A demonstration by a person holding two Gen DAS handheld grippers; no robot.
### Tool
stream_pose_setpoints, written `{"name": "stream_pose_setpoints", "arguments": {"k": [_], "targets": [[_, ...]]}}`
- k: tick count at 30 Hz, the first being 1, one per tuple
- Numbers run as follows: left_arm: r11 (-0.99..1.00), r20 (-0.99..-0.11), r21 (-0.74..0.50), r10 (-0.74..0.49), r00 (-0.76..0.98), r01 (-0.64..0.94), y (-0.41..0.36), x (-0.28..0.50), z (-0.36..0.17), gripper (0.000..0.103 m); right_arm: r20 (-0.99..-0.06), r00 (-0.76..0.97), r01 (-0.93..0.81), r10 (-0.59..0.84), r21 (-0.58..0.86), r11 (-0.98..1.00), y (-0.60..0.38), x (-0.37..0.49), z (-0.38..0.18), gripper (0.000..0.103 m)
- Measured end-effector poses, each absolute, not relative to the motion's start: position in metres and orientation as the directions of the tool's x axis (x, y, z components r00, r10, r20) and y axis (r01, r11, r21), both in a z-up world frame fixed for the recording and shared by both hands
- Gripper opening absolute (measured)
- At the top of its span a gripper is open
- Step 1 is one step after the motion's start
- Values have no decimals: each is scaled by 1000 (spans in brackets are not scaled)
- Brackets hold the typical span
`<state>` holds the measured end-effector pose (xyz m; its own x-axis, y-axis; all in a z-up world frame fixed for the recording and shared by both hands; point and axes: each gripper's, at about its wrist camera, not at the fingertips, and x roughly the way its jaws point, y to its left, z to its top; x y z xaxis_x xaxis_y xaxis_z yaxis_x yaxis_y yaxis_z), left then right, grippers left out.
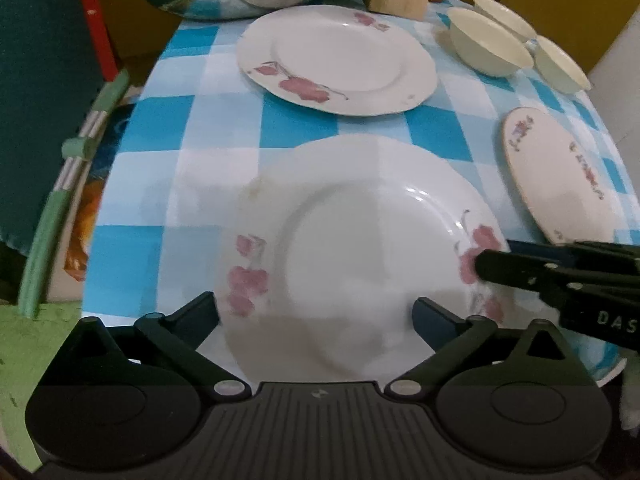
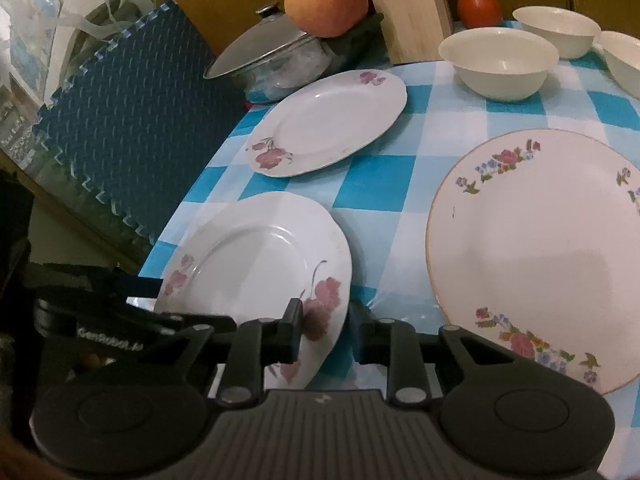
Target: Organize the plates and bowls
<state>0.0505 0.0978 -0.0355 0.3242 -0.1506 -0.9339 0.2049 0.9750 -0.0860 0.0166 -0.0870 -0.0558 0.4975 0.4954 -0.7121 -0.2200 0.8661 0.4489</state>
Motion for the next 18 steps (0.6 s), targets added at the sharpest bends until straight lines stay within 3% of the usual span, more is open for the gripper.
{"name": "stream_pose_setpoints", "arguments": {"k": [6,18], "targets": [[966,-908,-227,-255,331,121,115,54,-31,102,-712,494,-221,499,453,864,-88,17,-55,19],[959,-904,-197,-259,341,205,92,48,-32,101,-714,520,-177,469,448,877,-105,4,-53,19]]}}
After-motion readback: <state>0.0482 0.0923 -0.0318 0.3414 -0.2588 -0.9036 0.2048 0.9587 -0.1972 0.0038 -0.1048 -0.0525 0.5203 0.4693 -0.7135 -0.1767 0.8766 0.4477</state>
